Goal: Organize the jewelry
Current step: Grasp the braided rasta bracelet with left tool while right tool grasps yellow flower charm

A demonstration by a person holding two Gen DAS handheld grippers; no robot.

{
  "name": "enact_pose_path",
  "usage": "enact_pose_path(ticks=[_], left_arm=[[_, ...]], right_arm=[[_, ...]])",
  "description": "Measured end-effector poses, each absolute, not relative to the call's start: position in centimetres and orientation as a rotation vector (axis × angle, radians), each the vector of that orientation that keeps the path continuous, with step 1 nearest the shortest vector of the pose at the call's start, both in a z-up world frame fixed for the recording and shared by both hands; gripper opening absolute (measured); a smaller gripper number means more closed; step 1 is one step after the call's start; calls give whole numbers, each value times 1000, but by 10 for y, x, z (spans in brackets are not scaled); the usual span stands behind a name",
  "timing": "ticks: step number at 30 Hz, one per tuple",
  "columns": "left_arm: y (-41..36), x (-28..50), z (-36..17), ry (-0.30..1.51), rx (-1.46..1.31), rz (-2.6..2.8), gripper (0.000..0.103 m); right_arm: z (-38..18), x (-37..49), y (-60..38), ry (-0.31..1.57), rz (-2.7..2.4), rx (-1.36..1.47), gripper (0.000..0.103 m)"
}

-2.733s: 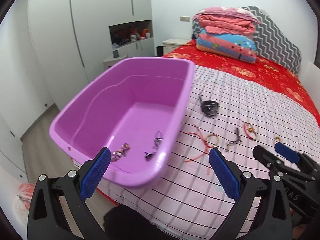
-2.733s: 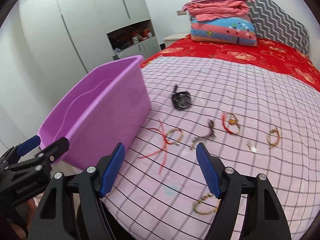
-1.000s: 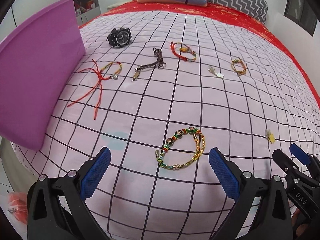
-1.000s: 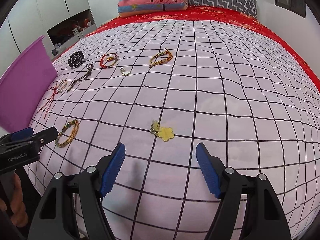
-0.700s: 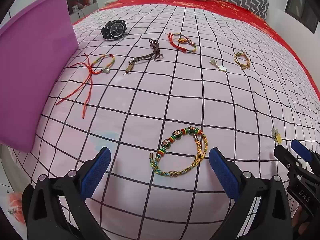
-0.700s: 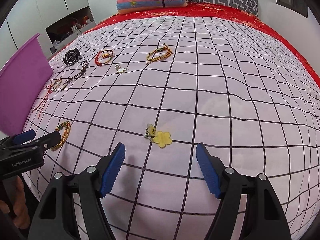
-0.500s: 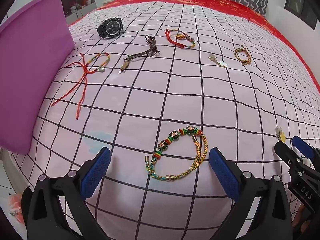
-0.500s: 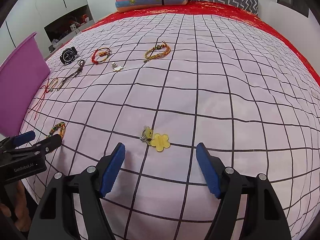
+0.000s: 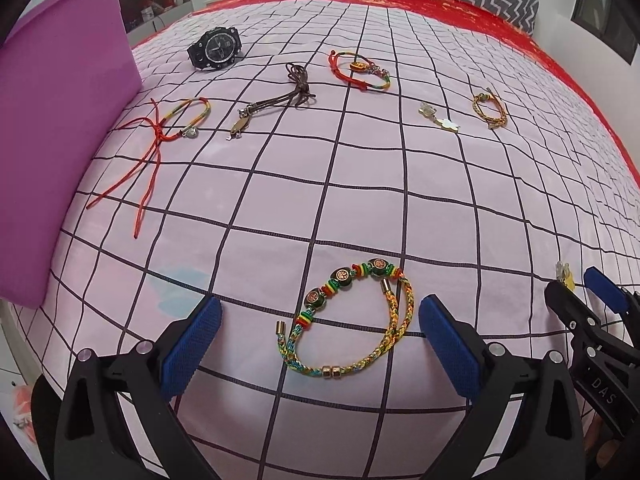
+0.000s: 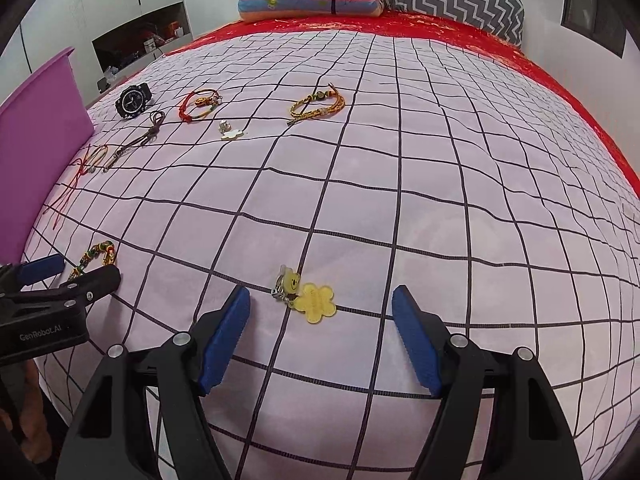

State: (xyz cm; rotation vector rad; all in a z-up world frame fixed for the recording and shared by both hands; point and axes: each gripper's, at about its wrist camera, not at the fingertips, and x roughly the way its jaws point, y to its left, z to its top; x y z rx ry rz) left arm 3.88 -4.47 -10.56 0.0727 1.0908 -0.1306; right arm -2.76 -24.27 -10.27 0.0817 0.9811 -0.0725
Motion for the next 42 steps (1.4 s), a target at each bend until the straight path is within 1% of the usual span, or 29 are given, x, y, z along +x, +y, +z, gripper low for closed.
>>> enact_pose_path(ticks=[6, 9, 10, 11, 12, 13, 14, 16, 17, 19, 20, 22, 24, 33, 42], left_arm=[[-48, 37, -107, 1063, 84, -132, 96], [-45, 36, -108, 1071, 44, -136, 92], [-45, 35, -107, 1070, 35, -135, 90], [-46, 33, -107, 1067, 35, -134, 89], [-47, 31, -106, 1062, 40, -138, 84], [-49, 29, -105, 1055, 47, -143, 79], [-52, 28, -105, 1052, 54, -152, 75], [-57, 25, -103, 1046, 66, -171, 61], [-60, 24, -102, 1045, 69, -178, 59], [-62, 23, -101, 1045, 66, -196, 44], [-63, 22, -100, 1047, 59, -211, 40], [-63, 21, -99, 1048, 38, -237, 19], [-62, 21, -98, 1051, 27, -244, 9], [-52, 25, -88, 1115, -75, -361, 9], [-54, 22, -67, 1074, -24, -354, 9]], right_arm=[[-105, -27, -236, 964, -65, 39, 69], [-106, -25, -234, 975, -48, 34, 62], [-105, -24, -233, 981, -41, 28, 59], [-105, -24, -232, 982, -34, 27, 54], [-105, -24, -230, 981, -25, 25, 51], [-105, -24, -228, 977, -19, 18, 44], [-104, -25, -225, 973, -14, 9, 37], [-104, -26, -220, 967, -4, -10, 28], [-105, -26, -218, 964, -2, -14, 26], [-105, -26, -218, 961, -6, -8, 26], [-104, -26, -219, 960, -4, -2, 25], [-103, -26, -220, 959, -1, 10, 25], [-101, -27, -221, 961, 0, 15, 24], [-93, -31, -224, 971, 1, 59, 24], [-79, -39, -225, 976, -1, 105, 24]])
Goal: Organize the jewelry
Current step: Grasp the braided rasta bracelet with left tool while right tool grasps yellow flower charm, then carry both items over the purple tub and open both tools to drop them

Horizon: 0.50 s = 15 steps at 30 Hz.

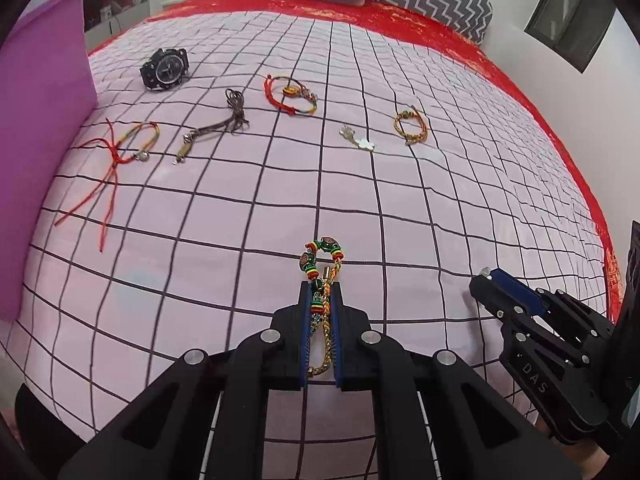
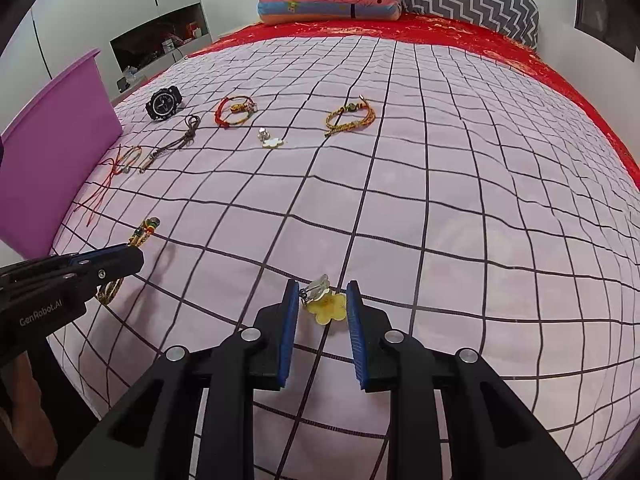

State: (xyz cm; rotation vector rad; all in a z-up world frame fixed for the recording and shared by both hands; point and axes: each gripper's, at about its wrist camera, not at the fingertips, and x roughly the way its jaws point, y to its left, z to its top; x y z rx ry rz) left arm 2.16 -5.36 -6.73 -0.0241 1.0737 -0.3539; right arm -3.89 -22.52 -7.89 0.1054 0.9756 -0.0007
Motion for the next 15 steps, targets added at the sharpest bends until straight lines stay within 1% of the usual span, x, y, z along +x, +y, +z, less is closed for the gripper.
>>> enact_pose_path(ticks=[9, 15], left_arm=[[-34, 8, -41, 1015, -17, -360, 9], [-15, -2, -10, 952, -28, -357, 9]], right_arm=[[-47, -52, -214, 908, 9, 106, 24], [-22, -57, -202, 862, 25, 109, 24]])
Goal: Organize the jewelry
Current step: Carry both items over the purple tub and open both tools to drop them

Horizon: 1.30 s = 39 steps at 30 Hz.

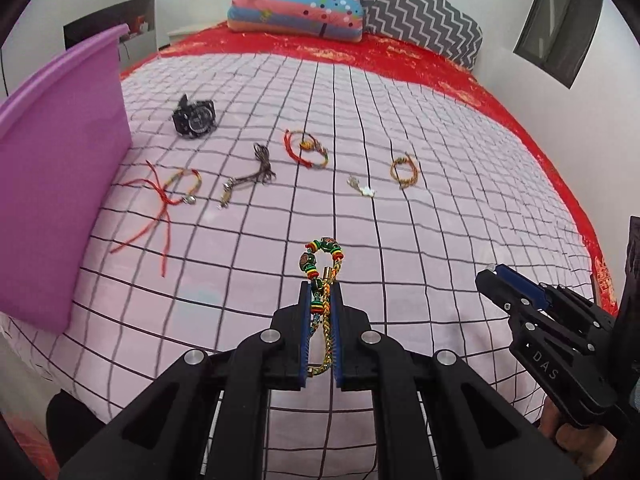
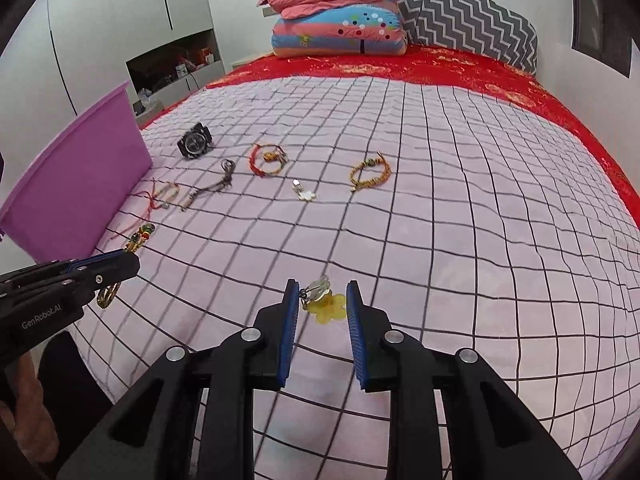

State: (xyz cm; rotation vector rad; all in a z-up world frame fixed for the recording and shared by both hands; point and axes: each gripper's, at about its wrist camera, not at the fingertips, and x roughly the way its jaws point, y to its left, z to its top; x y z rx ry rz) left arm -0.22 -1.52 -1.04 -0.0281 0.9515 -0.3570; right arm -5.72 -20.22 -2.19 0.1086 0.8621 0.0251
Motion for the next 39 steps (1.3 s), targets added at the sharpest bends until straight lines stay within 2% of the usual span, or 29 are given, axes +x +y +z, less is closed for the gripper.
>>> enact_pose_path(ticks=[15, 23, 30, 39], left_arm=[[55, 1, 65, 833, -12, -288, 9], [118, 19, 108, 747, -46, -189, 9], [177, 35, 117, 742, -57, -65, 9], [249, 52, 102, 763, -96, 72, 9]], right_arm=[[61, -24, -127, 719, 189, 107, 24], [104, 6, -63, 661, 343, 120, 24], [128, 39, 10, 640, 475, 83, 24], [134, 79, 100, 687, 609, 7, 24]])
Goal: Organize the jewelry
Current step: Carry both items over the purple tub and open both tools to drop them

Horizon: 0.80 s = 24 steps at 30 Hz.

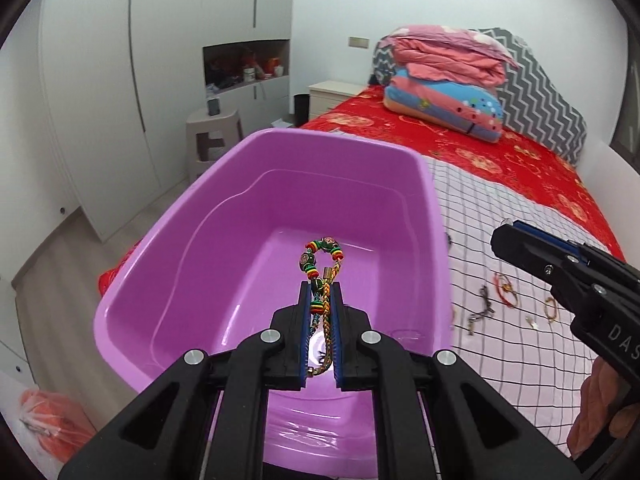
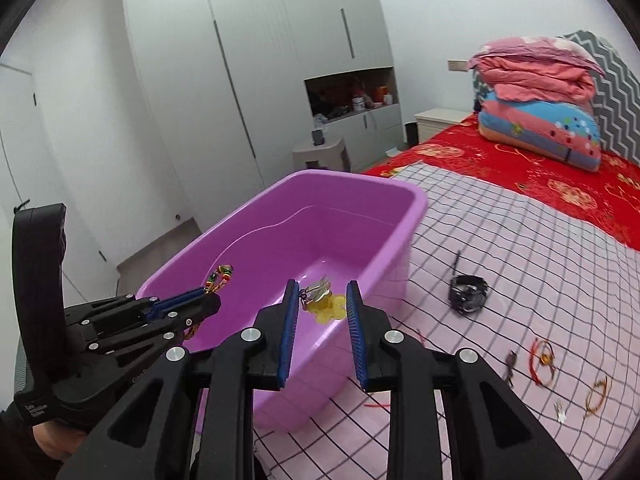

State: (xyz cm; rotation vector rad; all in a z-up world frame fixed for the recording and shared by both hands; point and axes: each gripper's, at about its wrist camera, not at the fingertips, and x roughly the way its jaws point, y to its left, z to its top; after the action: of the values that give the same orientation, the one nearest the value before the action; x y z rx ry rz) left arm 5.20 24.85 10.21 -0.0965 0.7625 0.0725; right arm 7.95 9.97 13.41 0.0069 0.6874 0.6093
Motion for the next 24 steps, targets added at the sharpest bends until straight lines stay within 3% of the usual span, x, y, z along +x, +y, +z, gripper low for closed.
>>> enact_pose_path(ticks=[24], left_arm=[[314, 80, 55, 863, -186, 207, 10]], right_arm=[[90, 121, 180, 839, 665, -112, 24]])
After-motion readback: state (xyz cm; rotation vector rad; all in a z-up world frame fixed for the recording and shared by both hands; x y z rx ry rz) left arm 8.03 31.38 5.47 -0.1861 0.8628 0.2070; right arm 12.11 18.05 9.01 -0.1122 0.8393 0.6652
